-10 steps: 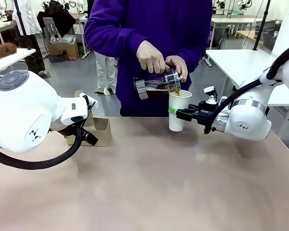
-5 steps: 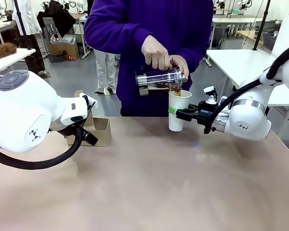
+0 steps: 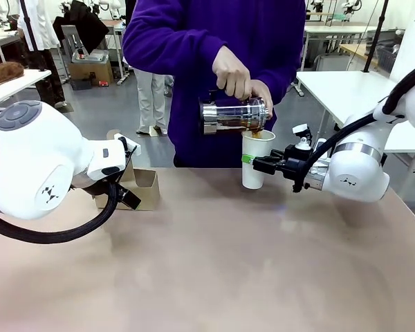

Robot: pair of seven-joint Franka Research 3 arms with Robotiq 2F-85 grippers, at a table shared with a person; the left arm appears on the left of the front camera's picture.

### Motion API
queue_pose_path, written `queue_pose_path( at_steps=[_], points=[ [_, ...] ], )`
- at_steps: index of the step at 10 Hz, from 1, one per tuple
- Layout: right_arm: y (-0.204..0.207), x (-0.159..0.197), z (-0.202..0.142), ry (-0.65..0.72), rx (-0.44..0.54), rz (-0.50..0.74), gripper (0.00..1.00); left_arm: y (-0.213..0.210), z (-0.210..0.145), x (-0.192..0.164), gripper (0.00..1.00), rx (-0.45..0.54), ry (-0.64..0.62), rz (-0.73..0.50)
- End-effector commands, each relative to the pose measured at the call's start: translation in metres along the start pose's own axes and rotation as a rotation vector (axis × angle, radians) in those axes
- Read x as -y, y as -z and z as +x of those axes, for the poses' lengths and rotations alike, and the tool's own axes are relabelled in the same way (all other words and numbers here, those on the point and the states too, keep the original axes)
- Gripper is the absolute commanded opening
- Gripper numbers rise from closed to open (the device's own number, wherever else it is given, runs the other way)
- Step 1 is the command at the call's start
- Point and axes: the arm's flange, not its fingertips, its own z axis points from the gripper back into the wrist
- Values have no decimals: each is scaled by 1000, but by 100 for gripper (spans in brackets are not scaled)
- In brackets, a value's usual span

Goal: Pour a drink into a cup and package it in a carrier.
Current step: When a person places the Paper Cup Lid on the 600 ml Paper Cup , lift the 600 ml Paper Cup.

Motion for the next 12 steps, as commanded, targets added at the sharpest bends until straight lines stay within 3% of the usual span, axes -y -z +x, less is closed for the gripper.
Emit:
queue_pose_path(
  at_steps=[1,12],
  points=[
    [1,-2,3,-2,6,3,80,0,0,0,100,1,-2,-2],
    [1,-2,3,-2,6,3,80,0,0,0,100,1,-2,-2]
  ],
)
